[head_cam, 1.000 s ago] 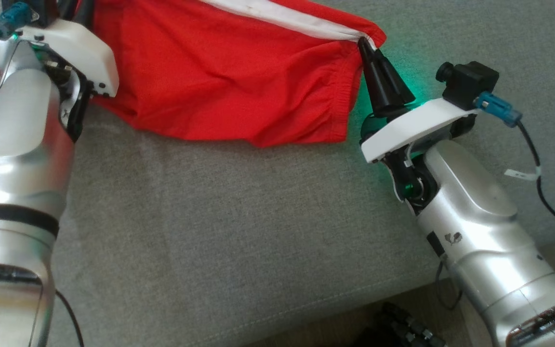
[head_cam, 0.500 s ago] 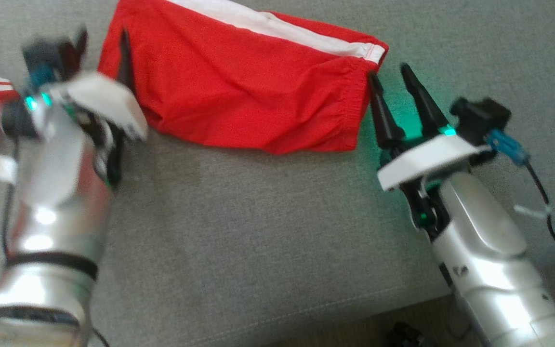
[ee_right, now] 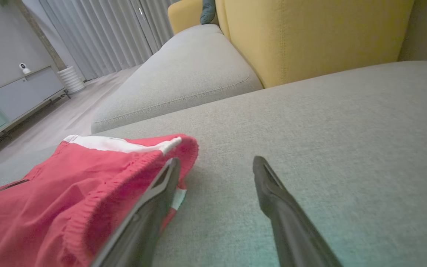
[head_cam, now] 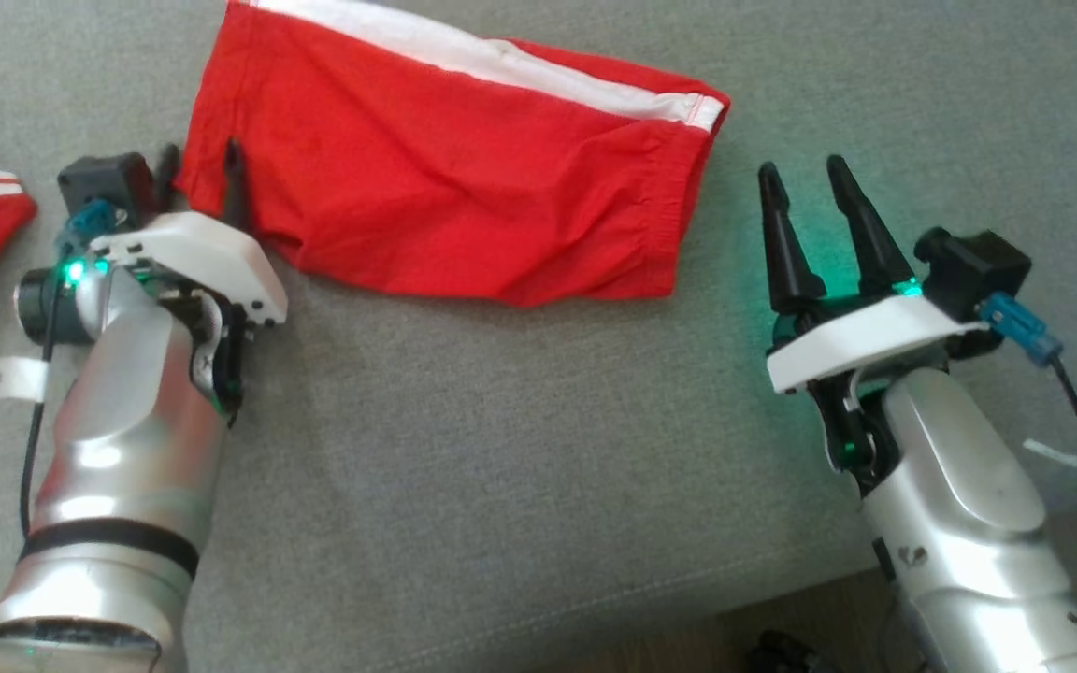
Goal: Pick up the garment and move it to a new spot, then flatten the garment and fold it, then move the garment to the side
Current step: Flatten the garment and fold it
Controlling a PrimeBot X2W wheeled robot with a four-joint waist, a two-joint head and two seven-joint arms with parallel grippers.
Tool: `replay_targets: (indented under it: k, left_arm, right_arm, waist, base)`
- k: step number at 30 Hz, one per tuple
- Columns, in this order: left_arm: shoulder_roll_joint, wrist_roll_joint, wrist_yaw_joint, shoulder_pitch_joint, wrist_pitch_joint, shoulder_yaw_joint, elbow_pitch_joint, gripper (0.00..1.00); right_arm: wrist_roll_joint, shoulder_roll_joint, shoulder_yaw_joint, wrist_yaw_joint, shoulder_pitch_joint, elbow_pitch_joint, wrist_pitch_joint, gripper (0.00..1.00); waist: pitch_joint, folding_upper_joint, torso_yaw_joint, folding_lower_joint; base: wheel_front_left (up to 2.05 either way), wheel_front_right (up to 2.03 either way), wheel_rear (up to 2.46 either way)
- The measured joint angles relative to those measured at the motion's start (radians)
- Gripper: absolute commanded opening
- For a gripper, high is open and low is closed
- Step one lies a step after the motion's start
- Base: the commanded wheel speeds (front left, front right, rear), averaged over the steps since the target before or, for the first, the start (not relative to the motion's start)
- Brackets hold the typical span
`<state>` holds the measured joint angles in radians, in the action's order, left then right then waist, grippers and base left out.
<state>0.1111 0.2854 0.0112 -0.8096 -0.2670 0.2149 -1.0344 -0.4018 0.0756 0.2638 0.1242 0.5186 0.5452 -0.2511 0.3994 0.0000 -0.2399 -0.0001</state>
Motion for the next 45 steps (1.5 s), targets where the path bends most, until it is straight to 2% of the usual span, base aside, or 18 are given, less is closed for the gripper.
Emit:
replay_targets:
  k: [1,6,11,17,22,24,28,32,35,40,45]
  left_arm:
    - [-0.001,-0.001,-0.005,0.0,0.0,0.001,-0.011,0.0]
    - [-0.023,0.0,-0.011,0.05,0.002,-0.005,-0.017,0.0]
    - [-0.052,0.014,-0.001,0.228,0.003,-0.034,0.077,0.0]
    - [-0.075,0.026,0.016,0.416,0.011,-0.052,0.182,0.0]
    - [-0.077,0.033,0.016,0.495,0.011,-0.024,0.242,0.01]
    - [-0.077,0.049,0.025,0.505,0.011,-0.001,0.275,1.0]
    - [-0.077,0.065,0.045,0.507,0.011,0.039,0.36,1.0]
    - [-0.077,0.08,0.062,0.517,0.011,0.081,0.416,1.0]
    - [-0.076,0.098,0.077,0.532,0.011,0.125,0.45,1.0]
    - [-0.076,0.105,0.086,0.532,0.011,0.171,0.482,1.0]
    - [-0.075,0.105,0.091,0.524,0.011,0.193,0.496,1.0]
  right_arm:
    - [0.0,0.0,-0.006,0.0,-0.007,0.001,0.0,1.0]
    - [0.013,-0.002,-0.033,0.0,-0.046,0.021,0.0,1.0]
    - [0.016,-0.003,-0.051,0.0,-0.125,0.055,0.0,1.0]
    - [0.018,-0.004,-0.061,0.0,-0.211,0.091,0.0,1.0]
    - [0.011,-0.004,-0.05,0.0,-0.22,0.098,0.0,1.0]
    - [0.005,-0.005,-0.037,0.0,-0.219,0.097,0.0,1.0]
    - [-0.021,-0.006,-0.004,0.0,-0.189,0.087,0.0,1.0]
    - [-0.04,-0.006,0.045,0.0,-0.094,0.078,0.0,1.0]
    - [-0.037,-0.007,0.077,0.0,-0.017,0.129,0.0,1.0]
    - [-0.033,-0.007,0.041,0.0,-0.013,0.247,0.0,1.0]
    - [-0.027,-0.007,0.004,0.0,-0.02,0.312,0.0,1.0]
  waist:
    - [-0.006,0.0,0.0,0.0]
    - [-0.059,0.0,0.008,0.0]
    - [-0.141,0.0,0.037,0.0]
    - [-0.228,0.0,0.105,0.0]
    - [-0.263,0.0,0.172,0.0]
    - [-0.266,0.0,0.193,0.0]
    - [-0.251,0.0,0.216,0.0]
    - [-0.233,0.0,0.234,0.0]
    - [-0.219,0.0,0.258,0.0]
    - [-0.197,0.0,0.292,0.0]
    - [-0.172,0.0,0.309,0.0001]
  base:
    - [0.0,0.0,0.0]
    - [0.0,0.0,0.0]
    - [0.0,0.0,0.0]
    - [0.0,0.0,0.0]
    - [0.0,0.0,0.0]
    - [0.0,0.0,0.0]
    - [0.0,0.0,0.0]
    - [0.0,0.0,0.0]
    - [0.0,0.0,0.0]
    - [0.0,0.0,0.0]
    - [0.0,0.0,0.0]
